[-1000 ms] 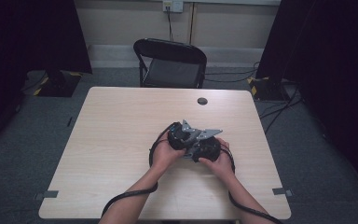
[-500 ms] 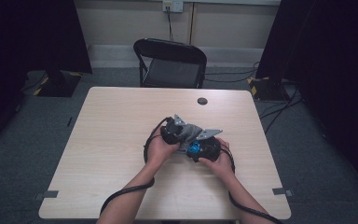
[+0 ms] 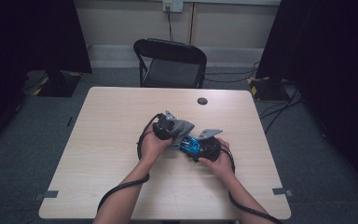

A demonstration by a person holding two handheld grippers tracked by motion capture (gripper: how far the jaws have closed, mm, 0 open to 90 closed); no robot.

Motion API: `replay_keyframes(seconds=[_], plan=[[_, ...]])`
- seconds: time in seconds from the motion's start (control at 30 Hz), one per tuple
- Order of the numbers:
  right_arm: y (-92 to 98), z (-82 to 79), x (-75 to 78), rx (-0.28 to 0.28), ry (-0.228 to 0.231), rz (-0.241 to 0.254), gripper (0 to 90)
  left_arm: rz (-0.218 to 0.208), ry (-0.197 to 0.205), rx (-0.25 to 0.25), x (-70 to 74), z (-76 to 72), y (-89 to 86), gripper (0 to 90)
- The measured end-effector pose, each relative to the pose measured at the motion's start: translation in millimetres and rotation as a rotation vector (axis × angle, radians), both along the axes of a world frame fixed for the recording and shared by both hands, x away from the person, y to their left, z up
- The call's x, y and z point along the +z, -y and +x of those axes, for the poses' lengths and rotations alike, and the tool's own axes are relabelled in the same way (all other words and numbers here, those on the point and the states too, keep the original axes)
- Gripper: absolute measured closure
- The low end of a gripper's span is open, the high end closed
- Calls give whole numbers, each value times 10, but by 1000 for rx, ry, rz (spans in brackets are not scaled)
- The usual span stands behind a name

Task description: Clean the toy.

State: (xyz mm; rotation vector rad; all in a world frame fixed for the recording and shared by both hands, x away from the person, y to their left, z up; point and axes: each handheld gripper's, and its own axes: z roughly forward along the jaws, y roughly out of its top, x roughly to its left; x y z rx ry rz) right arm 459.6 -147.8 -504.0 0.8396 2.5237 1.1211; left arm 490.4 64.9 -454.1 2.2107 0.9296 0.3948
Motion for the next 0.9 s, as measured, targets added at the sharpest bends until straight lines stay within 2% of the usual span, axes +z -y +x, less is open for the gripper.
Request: replay_keyframes(seconds=[0.07, 0.2, 0.33, 0.73, 0.9], plan=[[0, 0, 0, 0, 0, 0, 254, 12, 10, 4, 6, 14, -18, 747], [0, 0, 0, 0, 0, 0, 254, 8, 8, 26, 11, 33, -37, 747], [0, 0, 0, 0, 0, 0, 254, 21, 4, 32, 31, 49, -65, 747], [0, 0, 0, 0, 0, 0, 254, -3, -12, 65, 40, 101, -178, 748], [0, 0, 0, 0, 0, 0, 255, 18, -7, 71, 51, 110, -199, 749]])
